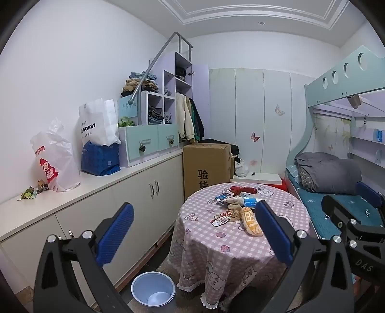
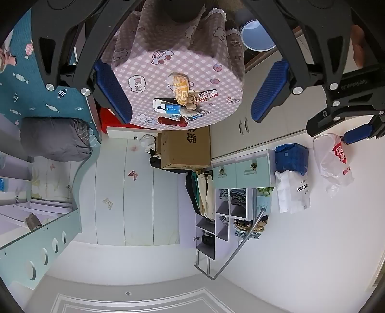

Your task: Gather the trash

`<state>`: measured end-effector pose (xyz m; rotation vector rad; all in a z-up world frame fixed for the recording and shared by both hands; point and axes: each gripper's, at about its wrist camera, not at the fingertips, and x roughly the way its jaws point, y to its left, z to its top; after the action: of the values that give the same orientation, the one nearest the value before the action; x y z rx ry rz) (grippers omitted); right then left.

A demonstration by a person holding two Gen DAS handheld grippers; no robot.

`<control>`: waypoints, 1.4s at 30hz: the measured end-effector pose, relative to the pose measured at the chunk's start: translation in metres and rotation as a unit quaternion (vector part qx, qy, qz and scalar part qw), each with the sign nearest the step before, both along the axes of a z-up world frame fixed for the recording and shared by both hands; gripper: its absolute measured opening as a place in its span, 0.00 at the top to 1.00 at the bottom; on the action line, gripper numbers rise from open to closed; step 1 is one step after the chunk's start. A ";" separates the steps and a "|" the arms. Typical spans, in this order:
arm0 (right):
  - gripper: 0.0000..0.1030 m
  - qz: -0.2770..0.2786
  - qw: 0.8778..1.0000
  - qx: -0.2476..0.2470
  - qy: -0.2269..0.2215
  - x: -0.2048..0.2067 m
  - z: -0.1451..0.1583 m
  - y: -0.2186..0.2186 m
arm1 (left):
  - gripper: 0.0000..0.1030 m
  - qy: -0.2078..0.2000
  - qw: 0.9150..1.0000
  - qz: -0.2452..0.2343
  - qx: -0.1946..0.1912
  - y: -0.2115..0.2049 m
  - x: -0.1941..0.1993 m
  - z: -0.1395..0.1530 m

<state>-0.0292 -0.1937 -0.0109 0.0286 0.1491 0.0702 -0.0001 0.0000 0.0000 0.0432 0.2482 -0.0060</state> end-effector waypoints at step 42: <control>0.06 0.008 1.000 0.003 0.003 0.006 -0.010 0.008 | 0.04 0.000 1.000 0.001 0.000 0.000 0.000 0.000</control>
<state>-0.0235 -0.1855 -0.0206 0.0335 0.1559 0.0866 -0.0006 0.0004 0.0003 0.0435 0.2486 -0.0035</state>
